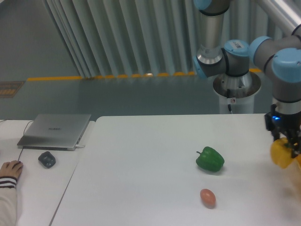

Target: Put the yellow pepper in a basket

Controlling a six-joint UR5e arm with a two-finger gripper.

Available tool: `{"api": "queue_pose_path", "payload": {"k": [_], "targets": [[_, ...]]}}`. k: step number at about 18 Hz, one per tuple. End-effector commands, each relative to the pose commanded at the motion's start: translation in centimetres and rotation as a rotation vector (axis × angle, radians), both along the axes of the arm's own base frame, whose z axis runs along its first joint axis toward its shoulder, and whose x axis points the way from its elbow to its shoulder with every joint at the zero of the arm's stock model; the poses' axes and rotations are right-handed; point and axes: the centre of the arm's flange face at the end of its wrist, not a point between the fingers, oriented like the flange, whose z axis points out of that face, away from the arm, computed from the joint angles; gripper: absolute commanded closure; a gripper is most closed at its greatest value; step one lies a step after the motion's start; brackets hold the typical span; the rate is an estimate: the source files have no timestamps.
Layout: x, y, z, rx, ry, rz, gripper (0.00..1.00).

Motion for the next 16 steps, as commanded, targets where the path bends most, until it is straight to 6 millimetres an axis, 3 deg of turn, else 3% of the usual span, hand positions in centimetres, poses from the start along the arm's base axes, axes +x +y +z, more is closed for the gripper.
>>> {"api": "queue_pose_path", "payload": {"k": [3,6,7,8,9,11,16], "targets": [[-2.2,-1.4,-1.2,-0.053,0.05,0.004,0.73],[-2.6,-1.2,-2.0,-0.053,0.059,-0.002,0.69],[-2.7,-1.3,-2.1,-0.054,0.06,0.005,0.52],[-2.8,-1.3,-2.4,-0.059,0.056,0.008,0.23],[-2.8,-1.4,-2.9,-0.064,0.049,0.014,0.05],[-2.7,-1.8,-3.3,-0.066,0.04,0.021,0.0],[-2.9,-2.4,-3.2,-0.033,0.07,0.026,0.0]]}}
